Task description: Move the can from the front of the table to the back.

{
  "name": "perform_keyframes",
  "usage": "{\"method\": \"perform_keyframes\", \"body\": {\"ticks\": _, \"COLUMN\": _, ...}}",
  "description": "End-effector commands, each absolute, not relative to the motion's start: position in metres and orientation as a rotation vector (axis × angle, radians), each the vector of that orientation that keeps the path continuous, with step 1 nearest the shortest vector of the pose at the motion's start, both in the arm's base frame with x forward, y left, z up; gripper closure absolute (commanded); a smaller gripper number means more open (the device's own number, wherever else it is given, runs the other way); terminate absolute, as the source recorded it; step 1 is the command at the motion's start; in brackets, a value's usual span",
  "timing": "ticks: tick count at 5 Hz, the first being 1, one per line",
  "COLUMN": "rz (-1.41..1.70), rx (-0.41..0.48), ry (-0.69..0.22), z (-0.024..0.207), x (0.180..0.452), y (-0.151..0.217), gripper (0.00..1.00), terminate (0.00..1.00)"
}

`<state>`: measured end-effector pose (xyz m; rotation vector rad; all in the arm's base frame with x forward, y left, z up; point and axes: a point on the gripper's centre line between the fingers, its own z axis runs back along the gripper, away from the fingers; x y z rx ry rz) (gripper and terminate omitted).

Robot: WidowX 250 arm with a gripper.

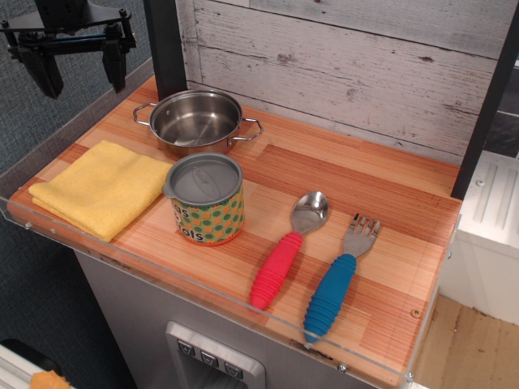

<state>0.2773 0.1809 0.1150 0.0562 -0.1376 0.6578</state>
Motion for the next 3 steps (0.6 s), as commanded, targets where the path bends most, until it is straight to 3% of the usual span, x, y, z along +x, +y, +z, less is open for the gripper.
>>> {"method": "perform_keyframes", "body": {"ticks": 1, "rz": 0.658, "rx": 0.056, "ry": -0.138, "z": 0.115, "x": 0.277, "y": 0.181, "gripper": 0.0, "terminate": 0.0}}
{"method": "perform_keyframes", "body": {"ticks": 3, "rz": 0.364, "rx": 0.095, "ry": -0.043, "z": 0.109, "x": 0.25, "y": 0.156, "gripper": 0.0, "terminate": 0.0}}
